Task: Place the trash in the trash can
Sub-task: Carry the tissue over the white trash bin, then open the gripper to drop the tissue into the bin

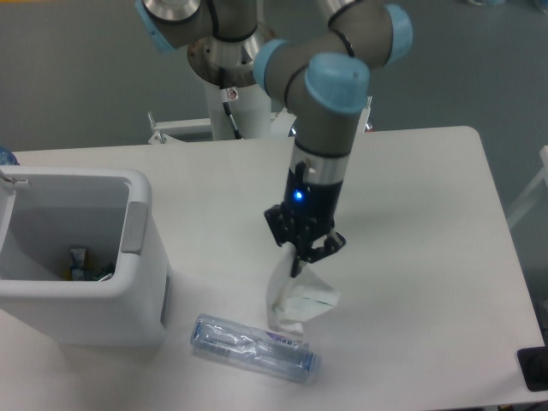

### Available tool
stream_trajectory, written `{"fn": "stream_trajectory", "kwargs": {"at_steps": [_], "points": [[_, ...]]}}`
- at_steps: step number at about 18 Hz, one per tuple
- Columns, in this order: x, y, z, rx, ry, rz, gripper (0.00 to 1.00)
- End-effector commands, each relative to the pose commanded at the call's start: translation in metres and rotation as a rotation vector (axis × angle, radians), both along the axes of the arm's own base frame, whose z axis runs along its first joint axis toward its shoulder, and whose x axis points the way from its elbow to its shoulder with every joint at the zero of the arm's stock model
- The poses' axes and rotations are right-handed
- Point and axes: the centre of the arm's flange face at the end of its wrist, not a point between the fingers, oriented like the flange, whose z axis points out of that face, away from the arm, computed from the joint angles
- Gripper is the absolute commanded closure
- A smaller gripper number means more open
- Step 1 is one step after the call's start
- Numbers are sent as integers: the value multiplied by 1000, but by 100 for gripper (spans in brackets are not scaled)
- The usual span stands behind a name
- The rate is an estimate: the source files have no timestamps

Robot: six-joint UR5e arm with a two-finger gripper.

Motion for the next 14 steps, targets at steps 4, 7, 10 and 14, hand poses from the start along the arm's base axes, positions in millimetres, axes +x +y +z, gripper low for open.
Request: {"fn": "stream_trajectory", "kwargs": {"at_steps": [4,7,10,14], "points": [[50,-2,47,83,5,-43,100],[94,8,63,102,-10,-80,100],[144,23,69,103,-23,-149,100],[191,38,55,87,-49,-242,73]]}}
